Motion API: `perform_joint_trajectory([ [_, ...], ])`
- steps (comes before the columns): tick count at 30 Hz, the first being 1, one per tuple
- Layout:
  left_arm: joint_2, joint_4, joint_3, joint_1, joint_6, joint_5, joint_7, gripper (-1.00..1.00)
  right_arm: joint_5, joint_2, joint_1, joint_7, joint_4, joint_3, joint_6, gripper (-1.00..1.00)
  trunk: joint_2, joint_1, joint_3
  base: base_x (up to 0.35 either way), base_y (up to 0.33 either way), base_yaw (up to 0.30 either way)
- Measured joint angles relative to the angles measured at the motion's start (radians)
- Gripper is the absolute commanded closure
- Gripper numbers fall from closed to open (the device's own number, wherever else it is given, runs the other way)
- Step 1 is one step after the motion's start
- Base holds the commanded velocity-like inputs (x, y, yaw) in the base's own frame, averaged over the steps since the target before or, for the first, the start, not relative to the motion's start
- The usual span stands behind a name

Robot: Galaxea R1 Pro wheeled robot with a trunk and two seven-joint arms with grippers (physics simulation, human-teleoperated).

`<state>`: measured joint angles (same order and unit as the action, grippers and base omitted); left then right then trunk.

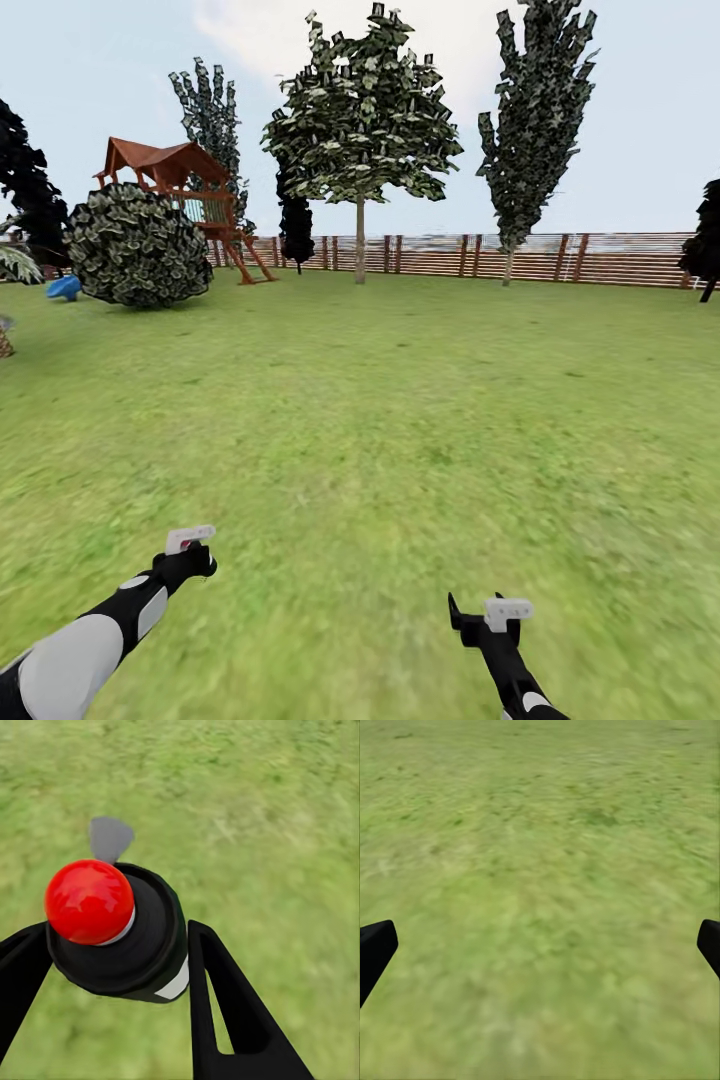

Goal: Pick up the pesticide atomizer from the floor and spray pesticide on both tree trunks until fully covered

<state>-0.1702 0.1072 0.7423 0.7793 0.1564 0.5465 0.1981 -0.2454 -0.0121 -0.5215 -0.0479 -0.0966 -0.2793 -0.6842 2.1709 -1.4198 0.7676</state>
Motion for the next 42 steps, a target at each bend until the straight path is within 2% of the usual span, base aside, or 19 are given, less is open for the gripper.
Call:
perform_joint_trajectory([
  [42,0.000,0.000,0.000,0.000,0.000,0.000,0.000,1.00,-0.001,-0.003,0.000,-0.001,0.001,0.002,0.000,-1.00,0.000,0.000,0.000,0.338,0.000,0.000],
])
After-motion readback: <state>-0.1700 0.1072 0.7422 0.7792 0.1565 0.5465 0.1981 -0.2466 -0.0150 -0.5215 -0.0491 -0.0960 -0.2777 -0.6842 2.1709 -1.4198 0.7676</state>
